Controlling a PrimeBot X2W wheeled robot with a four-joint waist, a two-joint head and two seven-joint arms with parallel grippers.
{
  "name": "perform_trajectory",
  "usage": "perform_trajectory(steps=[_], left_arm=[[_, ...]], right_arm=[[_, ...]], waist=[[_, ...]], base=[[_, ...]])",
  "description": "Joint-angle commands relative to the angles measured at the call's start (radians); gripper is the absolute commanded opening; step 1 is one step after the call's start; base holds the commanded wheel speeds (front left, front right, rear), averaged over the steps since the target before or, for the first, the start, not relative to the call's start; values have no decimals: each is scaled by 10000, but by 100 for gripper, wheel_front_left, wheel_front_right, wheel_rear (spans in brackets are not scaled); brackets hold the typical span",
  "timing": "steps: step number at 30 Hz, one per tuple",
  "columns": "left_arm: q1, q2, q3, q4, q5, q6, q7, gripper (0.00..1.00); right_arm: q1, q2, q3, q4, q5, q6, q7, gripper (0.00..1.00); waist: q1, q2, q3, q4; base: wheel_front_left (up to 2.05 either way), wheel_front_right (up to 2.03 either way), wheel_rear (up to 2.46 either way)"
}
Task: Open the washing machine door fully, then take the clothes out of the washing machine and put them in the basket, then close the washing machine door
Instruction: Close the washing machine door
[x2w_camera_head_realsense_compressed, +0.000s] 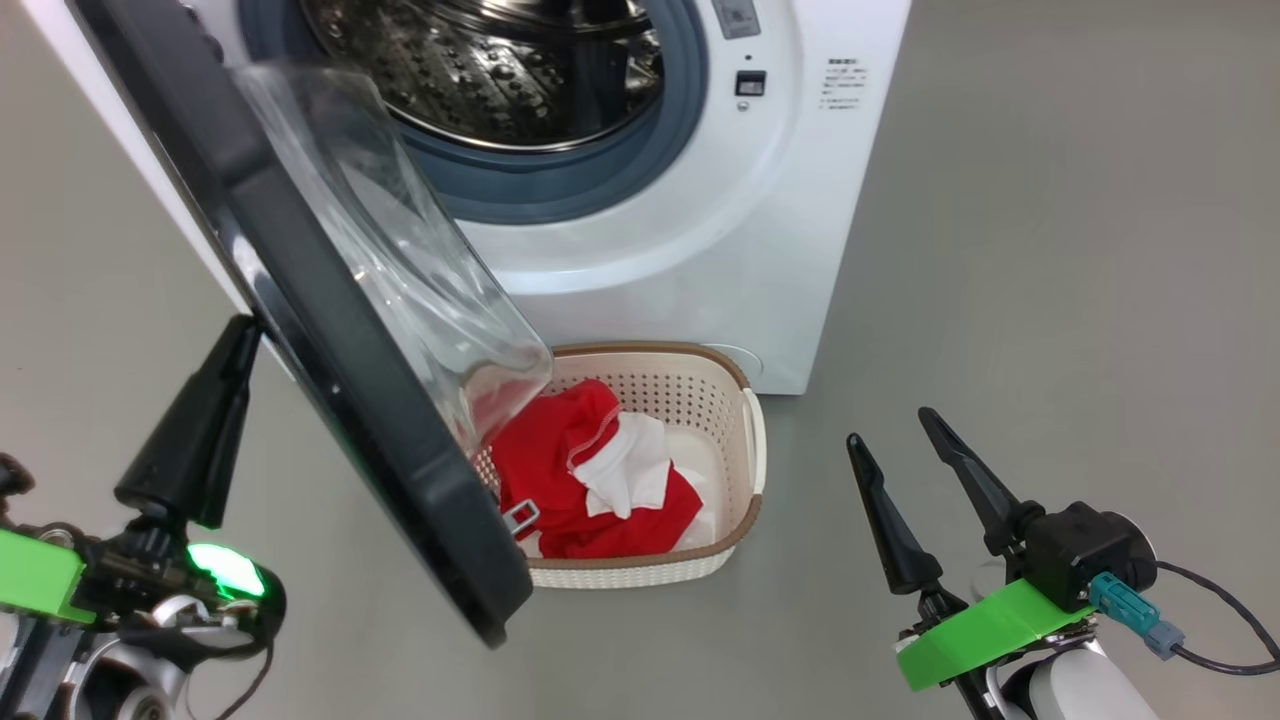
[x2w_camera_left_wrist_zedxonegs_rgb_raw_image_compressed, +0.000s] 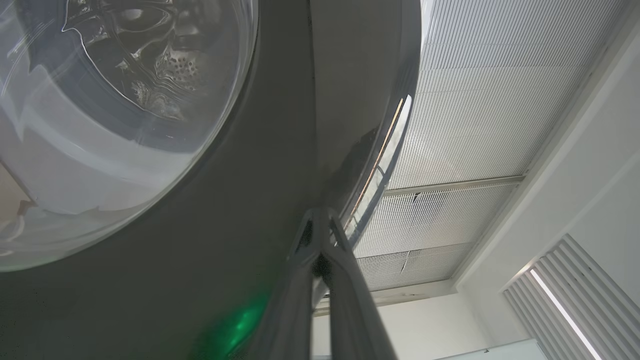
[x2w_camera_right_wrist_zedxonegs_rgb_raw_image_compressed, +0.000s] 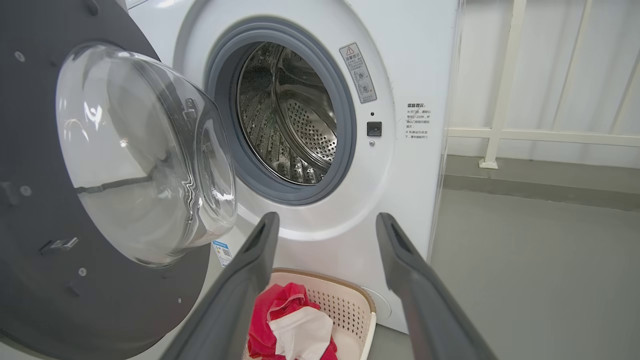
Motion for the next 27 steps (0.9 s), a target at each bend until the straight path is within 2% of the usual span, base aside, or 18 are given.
perform_trajectory(steps=[1, 27], left_arm=[[-110, 176, 138, -229, -192, -28, 24, 0], [-1901, 167, -519, 894, -742, -818, -850, 0]], right_arm=[[-407, 38, 214, -261, 95, 62, -65, 100], [-859, 38, 187, -500, 171, 62, -65, 100]], waist=[[0, 0, 94, -144], [0, 0, 1133, -1675]], base=[[0, 0, 0], [0, 0, 0]])
